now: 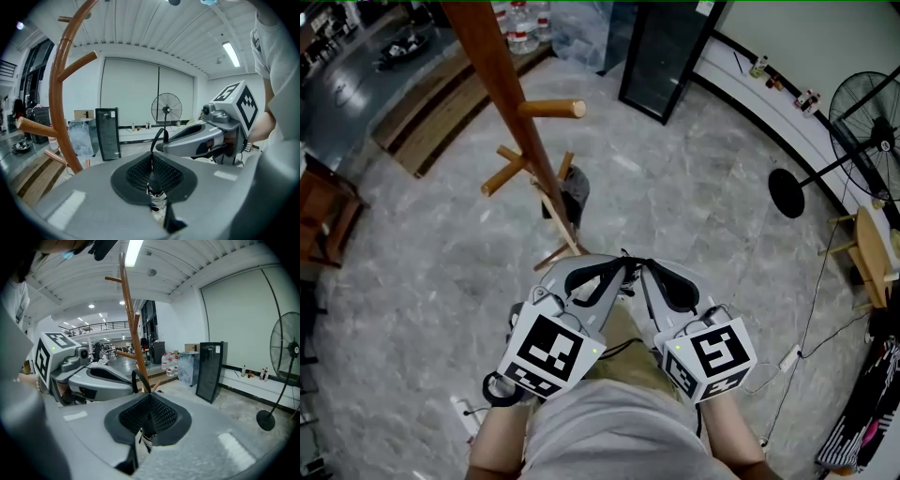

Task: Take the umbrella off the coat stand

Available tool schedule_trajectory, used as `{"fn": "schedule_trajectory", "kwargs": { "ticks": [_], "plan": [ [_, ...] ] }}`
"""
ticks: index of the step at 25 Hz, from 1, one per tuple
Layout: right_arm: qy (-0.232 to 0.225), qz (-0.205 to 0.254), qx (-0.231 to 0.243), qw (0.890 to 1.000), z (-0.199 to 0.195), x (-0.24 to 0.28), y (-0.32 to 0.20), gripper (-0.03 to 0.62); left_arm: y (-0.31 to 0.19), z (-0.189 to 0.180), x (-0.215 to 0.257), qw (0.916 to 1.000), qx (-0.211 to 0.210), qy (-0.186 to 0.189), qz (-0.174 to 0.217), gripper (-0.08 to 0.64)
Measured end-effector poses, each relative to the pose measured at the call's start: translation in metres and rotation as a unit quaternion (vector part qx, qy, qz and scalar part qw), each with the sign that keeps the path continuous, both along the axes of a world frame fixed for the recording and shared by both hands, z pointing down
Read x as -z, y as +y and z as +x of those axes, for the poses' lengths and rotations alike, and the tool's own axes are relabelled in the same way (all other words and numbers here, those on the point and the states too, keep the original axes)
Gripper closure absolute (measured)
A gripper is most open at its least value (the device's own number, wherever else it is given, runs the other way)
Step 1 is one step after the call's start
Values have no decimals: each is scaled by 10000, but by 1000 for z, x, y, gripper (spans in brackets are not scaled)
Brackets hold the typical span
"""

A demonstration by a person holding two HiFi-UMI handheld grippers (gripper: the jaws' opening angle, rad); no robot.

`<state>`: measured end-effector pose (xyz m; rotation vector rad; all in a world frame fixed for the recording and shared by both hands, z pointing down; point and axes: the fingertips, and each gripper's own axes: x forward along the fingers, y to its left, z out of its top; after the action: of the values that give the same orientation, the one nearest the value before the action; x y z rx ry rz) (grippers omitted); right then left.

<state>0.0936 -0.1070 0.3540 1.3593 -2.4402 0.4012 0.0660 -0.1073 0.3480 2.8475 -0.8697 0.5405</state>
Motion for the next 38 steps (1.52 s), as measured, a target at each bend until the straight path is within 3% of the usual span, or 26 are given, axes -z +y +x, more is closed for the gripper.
{"fn": "schedule_trajectory", "kwargs": {
  "ticks": [38],
  "plan": [
    [0, -27, 29, 10000, -1, -1, -2, 589, -3, -2, -1, 10000, 62, 23, -10, 541]
  ]
}}
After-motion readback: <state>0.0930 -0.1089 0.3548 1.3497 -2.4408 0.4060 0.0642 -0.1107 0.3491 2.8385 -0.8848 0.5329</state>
